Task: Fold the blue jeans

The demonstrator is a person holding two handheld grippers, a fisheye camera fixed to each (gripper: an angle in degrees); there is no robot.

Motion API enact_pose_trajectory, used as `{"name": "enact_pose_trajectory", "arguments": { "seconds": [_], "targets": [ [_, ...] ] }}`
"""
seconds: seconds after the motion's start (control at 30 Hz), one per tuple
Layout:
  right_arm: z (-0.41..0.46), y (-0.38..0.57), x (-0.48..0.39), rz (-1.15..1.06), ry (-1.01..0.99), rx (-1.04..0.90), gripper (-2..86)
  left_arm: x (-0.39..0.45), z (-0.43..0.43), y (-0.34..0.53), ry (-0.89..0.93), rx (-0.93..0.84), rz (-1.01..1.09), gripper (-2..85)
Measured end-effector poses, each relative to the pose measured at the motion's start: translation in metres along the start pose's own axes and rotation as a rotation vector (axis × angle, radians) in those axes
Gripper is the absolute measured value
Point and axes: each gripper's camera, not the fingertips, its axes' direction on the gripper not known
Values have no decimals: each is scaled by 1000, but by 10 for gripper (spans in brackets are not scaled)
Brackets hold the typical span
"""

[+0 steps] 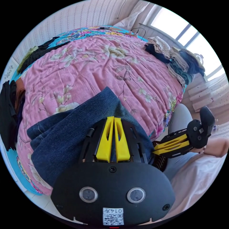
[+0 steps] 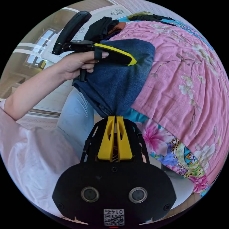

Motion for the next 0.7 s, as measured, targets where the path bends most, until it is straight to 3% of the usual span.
{"name": "enact_pose_trajectory", "arguments": {
  "seconds": [0.23,0.43,0.6,0.7],
  "targets": [
    [-25,-29,-16,-92,7,-30,9,-11,-51,76,80,143,-61,41],
    [-54,-93,-50,-260,41,90,64,-32,-78,206,-44,186,-377,64],
    [-24,-134,-72,-298,-83,-102,85,-54,-72,252,50,226,-558,78],
    [-2,-117,-76,-257,-26,-156,66,-61,-66,259,85,256,-565,80]
  ]
}}
